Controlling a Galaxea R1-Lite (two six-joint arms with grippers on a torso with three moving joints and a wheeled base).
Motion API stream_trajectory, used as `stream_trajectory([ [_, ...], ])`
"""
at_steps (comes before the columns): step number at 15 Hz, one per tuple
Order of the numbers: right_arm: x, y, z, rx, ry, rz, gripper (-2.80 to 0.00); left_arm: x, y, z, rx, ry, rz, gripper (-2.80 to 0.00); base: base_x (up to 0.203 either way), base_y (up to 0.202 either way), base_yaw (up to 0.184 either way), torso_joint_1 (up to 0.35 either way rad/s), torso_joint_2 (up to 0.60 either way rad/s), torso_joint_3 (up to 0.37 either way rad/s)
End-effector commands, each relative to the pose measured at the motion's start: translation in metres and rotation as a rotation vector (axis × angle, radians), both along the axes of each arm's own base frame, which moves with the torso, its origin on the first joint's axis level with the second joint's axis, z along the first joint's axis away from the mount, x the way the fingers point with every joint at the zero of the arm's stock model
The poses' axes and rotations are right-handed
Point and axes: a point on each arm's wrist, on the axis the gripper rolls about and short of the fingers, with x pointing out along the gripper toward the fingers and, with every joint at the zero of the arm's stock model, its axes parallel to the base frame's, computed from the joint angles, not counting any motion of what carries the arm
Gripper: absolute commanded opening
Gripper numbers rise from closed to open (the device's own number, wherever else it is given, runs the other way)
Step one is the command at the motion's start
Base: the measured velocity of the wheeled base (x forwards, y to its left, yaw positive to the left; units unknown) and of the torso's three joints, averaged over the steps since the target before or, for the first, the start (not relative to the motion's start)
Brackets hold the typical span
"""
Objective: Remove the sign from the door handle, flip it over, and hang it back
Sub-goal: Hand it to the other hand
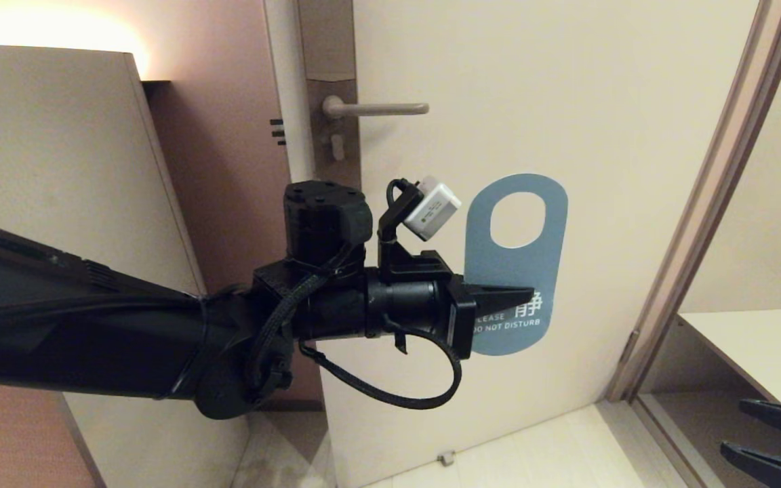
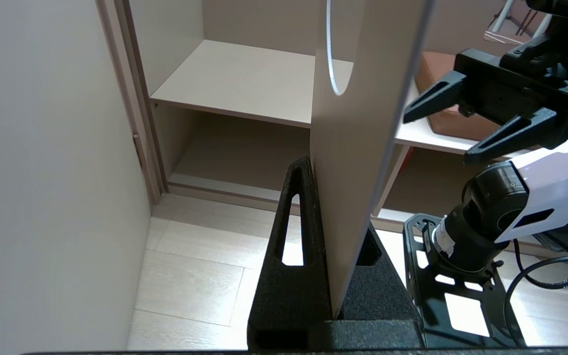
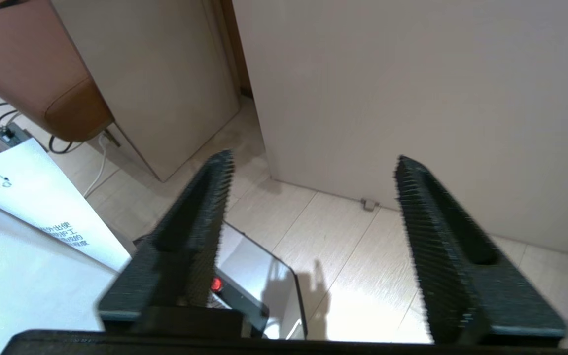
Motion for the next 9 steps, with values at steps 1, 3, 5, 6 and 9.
stream_trajectory([
  [1, 0.006, 0.000, -0.002, 0.001, 0.030, 0.005, 0.00, 0.002, -0.002, -0.003, 0.002, 0.004, -0.004, -2.80, 0.000, 0.000, 0.000, 0.000, 0.00, 0.000],
  [3, 0.012, 0.000, -0.002, 0.002, 0.050, 0.011, 0.00, 0.004, -0.003, -0.002, -0.002, 0.000, -0.003, -2.80, 0.000, 0.000, 0.000, 0.000, 0.00, 0.000],
  [5, 0.020, 0.002, 0.000, 0.007, 0.050, 0.064, 0.00, 0.006, -0.006, -0.001, -0.008, -0.006, -0.004, -2.80, 0.000, 0.000, 0.000, 0.000, 0.00, 0.000],
  [6, 0.026, 0.002, 0.000, 0.011, 0.038, 0.098, 0.00, 0.007, -0.007, -0.001, -0.010, -0.008, -0.004, -2.80, 0.000, 0.000, 0.000, 0.000, 0.00, 0.000],
  [9, 0.043, 0.007, 0.001, 0.028, 0.005, 0.198, 0.00, 0.009, -0.009, -0.004, -0.006, -0.001, -0.005, -2.80, 0.000, 0.000, 0.000, 0.000, 0.00, 0.000],
])
